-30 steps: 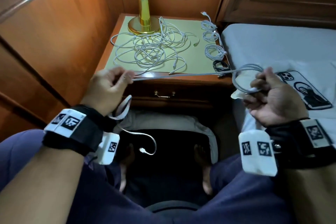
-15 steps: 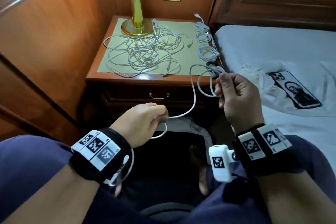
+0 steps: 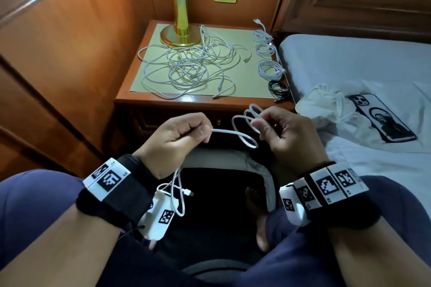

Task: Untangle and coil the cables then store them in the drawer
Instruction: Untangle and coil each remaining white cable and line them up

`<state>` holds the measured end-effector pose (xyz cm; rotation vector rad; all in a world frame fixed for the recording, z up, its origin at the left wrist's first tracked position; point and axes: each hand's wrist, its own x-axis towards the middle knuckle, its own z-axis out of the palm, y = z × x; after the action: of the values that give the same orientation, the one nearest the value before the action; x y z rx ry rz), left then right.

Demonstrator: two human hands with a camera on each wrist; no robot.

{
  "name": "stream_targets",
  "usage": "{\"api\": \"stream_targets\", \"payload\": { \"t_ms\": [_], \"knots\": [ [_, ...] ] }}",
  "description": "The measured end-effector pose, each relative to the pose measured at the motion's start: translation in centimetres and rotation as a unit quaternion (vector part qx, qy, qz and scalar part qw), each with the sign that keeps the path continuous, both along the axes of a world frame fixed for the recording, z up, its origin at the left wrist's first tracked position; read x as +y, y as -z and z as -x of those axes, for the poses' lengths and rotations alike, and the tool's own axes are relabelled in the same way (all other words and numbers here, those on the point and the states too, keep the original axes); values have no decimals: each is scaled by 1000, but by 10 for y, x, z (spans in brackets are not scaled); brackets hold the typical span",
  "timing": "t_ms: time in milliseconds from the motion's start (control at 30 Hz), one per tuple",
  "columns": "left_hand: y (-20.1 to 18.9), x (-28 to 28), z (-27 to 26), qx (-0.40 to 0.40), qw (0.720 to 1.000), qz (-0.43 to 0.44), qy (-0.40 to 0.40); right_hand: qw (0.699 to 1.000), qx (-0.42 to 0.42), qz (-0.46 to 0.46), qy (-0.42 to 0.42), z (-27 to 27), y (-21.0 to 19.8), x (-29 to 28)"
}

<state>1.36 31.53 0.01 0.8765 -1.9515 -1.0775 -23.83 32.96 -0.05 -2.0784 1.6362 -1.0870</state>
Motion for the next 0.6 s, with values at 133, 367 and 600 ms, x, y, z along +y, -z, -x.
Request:
{"api": "stream_targets", "payload": {
  "t_ms": [133, 367, 600],
  "knots": [
    [1, -9, -8, 105, 979, -98, -147, 999, -1, 10, 34, 6, 2, -5],
    [15, -9, -14, -389, 912, -78, -109, 976, -193, -79, 55, 2, 2, -6],
    [40, -2, 19, -132, 983, -117, -54, 887, -385, -242, -84, -26, 1, 2]
  ]
}}
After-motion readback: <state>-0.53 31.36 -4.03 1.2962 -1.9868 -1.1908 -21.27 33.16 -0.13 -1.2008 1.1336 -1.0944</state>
